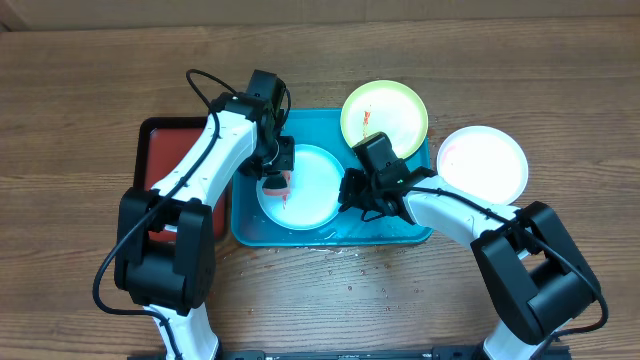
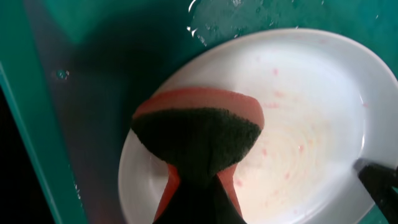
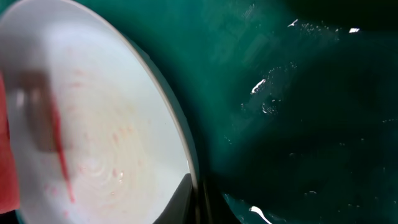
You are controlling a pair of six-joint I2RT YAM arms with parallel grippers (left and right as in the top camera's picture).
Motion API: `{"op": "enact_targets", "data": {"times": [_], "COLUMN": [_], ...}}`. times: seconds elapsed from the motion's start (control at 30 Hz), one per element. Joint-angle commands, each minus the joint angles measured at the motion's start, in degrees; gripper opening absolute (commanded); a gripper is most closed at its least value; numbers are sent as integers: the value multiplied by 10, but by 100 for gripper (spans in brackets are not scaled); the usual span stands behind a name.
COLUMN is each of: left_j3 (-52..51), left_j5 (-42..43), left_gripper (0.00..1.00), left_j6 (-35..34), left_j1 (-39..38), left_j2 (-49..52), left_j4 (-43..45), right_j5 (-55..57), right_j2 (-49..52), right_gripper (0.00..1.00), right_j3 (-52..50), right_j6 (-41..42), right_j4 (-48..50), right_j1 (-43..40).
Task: Clean dirty plates on tray and stack at the side
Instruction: 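Scrub the light-blue plate with the sponge while the right gripper holds it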
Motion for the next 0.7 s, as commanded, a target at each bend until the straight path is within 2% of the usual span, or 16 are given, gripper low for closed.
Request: {"op": "enact_targets", "data": {"times": [0.0, 0.17, 0.37, 0.53, 0.6, 0.67], "left_j3": [-23, -65, -74, -74, -74, -74], "left_j5": [-6, -7, 7, 183, 182, 129], "left_gripper": [4, 4, 4, 4, 4, 4], "left_j6": [12, 46, 49, 189, 198, 189], "left_j1": [-9, -18, -24, -26, -26, -26], "left_j2": [-7, -7, -7, -7, -7, -7], "left_j4": [19, 70, 63, 38, 34, 39], "right_j5": [-7, -7, -7, -6, -7, -7], "right_j2": [7, 7, 7, 7, 7, 7], "right_gripper": [4, 4, 4, 4, 4, 4], "right_j3": [1, 1, 1, 1, 1, 1], "right_j6": [2, 2, 2, 2, 2, 2], "right_j4": [3, 4, 3, 5, 5, 5], "right_j1": [0, 0, 0, 0, 0, 0]}}
